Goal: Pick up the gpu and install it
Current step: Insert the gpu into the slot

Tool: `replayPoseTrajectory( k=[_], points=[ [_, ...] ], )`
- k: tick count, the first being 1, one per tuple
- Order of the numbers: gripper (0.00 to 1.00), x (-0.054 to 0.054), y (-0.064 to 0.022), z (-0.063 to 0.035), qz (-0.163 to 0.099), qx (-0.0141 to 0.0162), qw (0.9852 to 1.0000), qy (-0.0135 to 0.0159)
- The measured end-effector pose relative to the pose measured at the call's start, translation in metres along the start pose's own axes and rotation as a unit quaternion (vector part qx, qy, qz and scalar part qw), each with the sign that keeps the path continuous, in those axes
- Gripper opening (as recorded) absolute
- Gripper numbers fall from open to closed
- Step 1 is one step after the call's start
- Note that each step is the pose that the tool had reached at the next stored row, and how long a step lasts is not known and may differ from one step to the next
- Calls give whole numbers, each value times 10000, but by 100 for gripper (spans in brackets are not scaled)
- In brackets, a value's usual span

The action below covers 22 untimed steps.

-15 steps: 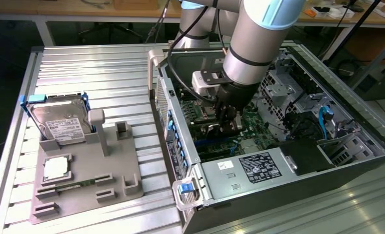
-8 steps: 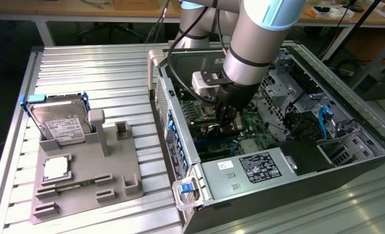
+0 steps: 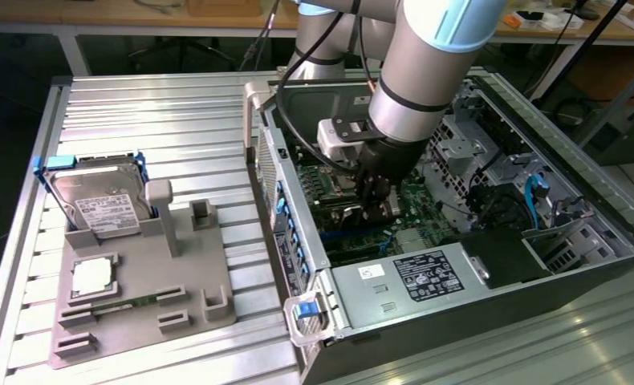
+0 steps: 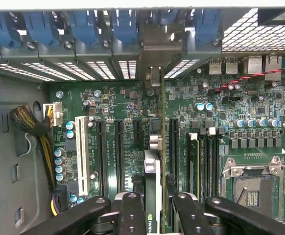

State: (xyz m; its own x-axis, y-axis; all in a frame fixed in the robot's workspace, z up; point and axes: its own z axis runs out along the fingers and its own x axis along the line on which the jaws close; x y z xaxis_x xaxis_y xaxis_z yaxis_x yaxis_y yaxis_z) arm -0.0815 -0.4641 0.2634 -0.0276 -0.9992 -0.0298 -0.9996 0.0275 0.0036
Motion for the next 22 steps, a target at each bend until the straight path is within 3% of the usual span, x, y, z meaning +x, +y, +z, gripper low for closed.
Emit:
replayPoseTrajectory(
  k=[4, 11, 14, 22],
  points=[
    [27, 1, 0, 3, 6, -34, 10000, 1],
    [27, 1, 2, 5, 6, -42, 10000, 1],
    [27, 0, 9, 7, 8, -92, 10000, 2],
    [27, 1, 14, 8, 8, -97, 10000, 3]
  ],
)
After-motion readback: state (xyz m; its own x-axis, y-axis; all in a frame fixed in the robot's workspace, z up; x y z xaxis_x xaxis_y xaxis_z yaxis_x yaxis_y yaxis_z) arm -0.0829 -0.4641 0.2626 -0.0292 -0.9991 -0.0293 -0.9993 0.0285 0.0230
